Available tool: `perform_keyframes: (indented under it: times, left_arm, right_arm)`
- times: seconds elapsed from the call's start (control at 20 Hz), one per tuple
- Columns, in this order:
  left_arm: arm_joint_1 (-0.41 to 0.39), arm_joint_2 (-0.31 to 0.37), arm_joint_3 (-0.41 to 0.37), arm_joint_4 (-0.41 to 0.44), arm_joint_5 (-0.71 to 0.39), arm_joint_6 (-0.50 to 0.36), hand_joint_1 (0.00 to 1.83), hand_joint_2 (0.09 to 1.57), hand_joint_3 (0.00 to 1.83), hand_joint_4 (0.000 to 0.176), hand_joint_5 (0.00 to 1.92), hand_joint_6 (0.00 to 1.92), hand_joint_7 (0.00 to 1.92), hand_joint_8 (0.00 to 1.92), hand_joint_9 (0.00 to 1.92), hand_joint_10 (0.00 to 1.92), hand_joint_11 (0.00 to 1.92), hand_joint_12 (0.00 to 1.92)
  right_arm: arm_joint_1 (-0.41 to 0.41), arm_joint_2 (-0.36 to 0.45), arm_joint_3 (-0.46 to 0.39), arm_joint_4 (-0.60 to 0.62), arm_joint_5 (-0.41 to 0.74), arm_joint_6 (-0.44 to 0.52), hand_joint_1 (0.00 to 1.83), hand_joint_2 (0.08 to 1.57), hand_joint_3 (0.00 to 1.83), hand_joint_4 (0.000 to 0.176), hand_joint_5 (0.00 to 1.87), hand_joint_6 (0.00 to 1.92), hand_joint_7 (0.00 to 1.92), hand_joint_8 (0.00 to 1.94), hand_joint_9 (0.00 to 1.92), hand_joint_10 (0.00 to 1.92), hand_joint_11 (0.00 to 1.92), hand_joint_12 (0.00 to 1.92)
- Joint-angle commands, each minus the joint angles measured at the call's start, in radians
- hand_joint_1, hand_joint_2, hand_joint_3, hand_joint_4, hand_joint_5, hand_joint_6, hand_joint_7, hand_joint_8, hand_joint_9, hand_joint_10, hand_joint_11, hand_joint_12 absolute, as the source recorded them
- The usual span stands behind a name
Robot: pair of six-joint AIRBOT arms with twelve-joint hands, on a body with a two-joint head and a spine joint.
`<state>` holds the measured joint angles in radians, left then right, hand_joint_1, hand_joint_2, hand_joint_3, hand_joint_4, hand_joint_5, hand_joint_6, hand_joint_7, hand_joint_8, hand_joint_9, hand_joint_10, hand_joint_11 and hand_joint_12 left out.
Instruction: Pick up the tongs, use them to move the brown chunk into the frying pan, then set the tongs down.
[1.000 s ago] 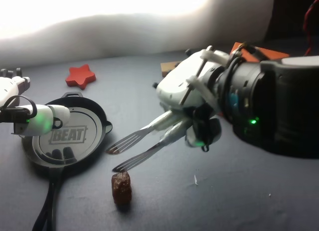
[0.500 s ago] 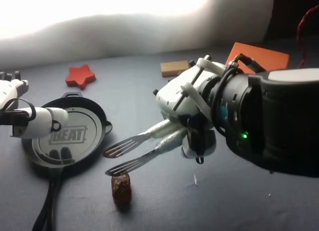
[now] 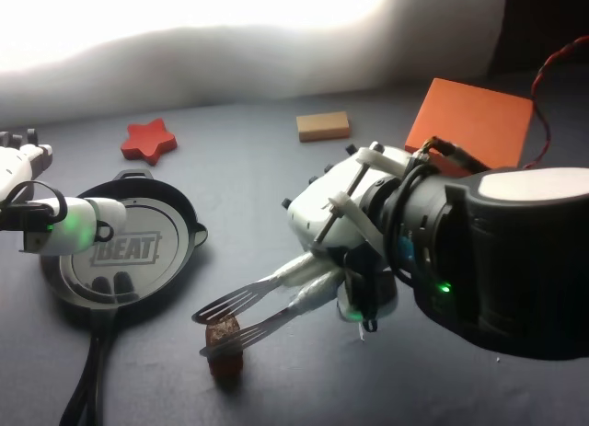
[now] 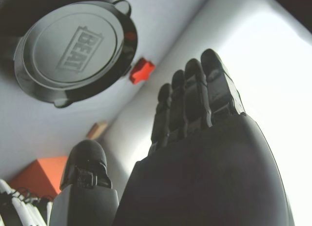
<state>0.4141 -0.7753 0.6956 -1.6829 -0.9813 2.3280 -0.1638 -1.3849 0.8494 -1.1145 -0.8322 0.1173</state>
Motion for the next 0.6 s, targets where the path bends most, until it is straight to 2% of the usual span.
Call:
perform_keyframes:
  times: [0.0, 0.3, 0.55]
  left_arm:
    - [-0.008, 0.006, 0.002, 0.07, -0.051, -0.003, 0.0, 1.21, 0.0, 0.0, 0.08, 0.0, 0.1, 0.0, 0.1, 0.0, 0.0, 0.25]
    - [-0.007, 0.006, 0.001, 0.07, -0.051, -0.003, 0.0, 1.22, 0.0, 0.0, 0.1, 0.01, 0.11, 0.0, 0.1, 0.0, 0.0, 0.21]
    - [-0.007, 0.006, 0.0, 0.07, -0.051, -0.005, 0.0, 1.22, 0.0, 0.0, 0.09, 0.0, 0.12, 0.0, 0.12, 0.0, 0.0, 0.26]
  right_arm:
    - [0.004, 0.001, 0.005, -0.068, 0.018, 0.001, 1.04, 1.14, 0.0, 0.0, 0.95, 0.04, 1.0, 0.0, 0.91, 0.16, 0.43, 1.39]
    - [0.005, -0.025, 0.035, -0.078, 0.028, 0.002, 1.04, 1.12, 0.0, 0.0, 0.92, 0.03, 0.98, 0.0, 0.91, 0.16, 0.43, 1.37]
    - [-0.003, -0.026, 0.035, -0.084, 0.028, 0.004, 1.06, 1.12, 0.0, 0.0, 0.93, 0.02, 0.99, 0.0, 0.91, 0.16, 0.45, 1.35]
